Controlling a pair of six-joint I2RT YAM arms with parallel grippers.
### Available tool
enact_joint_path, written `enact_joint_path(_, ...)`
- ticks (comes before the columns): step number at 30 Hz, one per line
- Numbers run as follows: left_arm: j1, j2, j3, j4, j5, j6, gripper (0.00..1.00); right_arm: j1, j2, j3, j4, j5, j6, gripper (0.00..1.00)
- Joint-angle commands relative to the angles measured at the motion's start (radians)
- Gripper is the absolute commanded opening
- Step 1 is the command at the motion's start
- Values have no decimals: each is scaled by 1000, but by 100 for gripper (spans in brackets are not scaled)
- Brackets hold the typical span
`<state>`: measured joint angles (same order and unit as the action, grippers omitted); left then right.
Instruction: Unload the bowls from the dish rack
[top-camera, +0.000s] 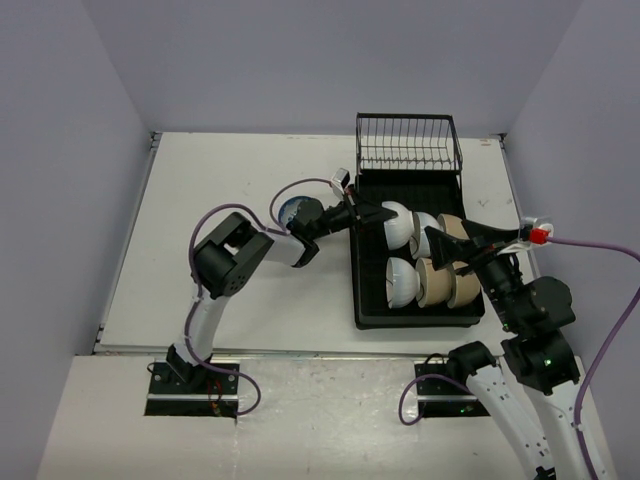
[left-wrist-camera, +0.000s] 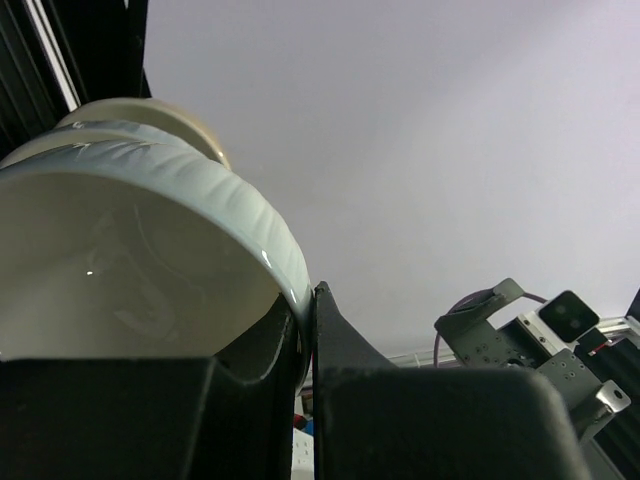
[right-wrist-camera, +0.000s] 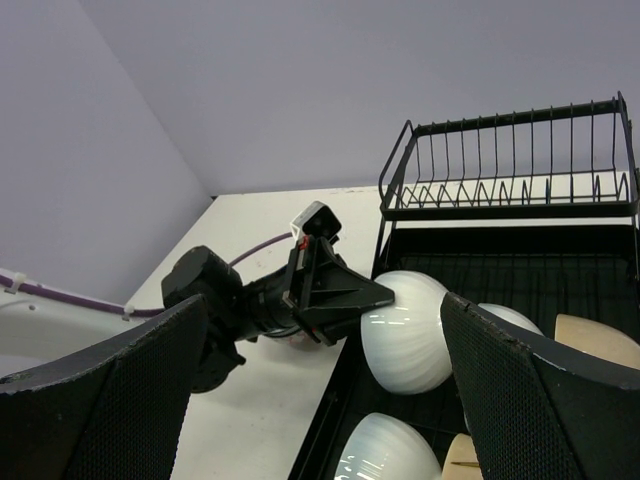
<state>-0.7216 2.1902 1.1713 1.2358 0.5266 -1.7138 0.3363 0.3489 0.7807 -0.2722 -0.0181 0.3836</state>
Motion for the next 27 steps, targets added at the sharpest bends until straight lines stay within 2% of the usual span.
enact_joint_path(1, 14, -93, 1, 559, -11, -6, 0, 0, 13, -1, 21, -9, -15, 99)
enact_joint_path(11, 21, -139, -22, 556, -4, 6, 0, 0, 13, -1, 21, -11, -15, 99)
enact_joint_path(14, 31, -206, -51, 509, 21, 61, 0, 0, 16, -1, 22, -11, -15, 99)
enact_joint_path(16, 37, -259, -68, 418, 38, 143, 0, 0, 16, -1, 22, -11, -15, 99)
enact_joint_path(19, 45, -374, -107, 253, 47, 287, 0, 0, 16, 0, 22, -11, -14, 99)
enact_joint_path(22, 48, -531, -104, 1, 30, 469, 0, 0, 18, 0, 24, -11, -15, 99)
enact_joint_path(23, 48, -573, -95, -206, -14, 603, 0, 0, 21, 0, 24, -10, -15, 99)
enact_joint_path(25, 45, -688, -38, -480, -120, 760, 0, -2, 22, 2, 24, -8, -15, 99)
enact_joint_path(26, 44, -725, -21, -718, -198, 881, 0, 0, 24, 2, 24, -8, -15, 99)
enact_joint_path(27, 44, -754, -1, -804, -320, 925, 0, 0, 27, 2, 25, -11, -15, 99)
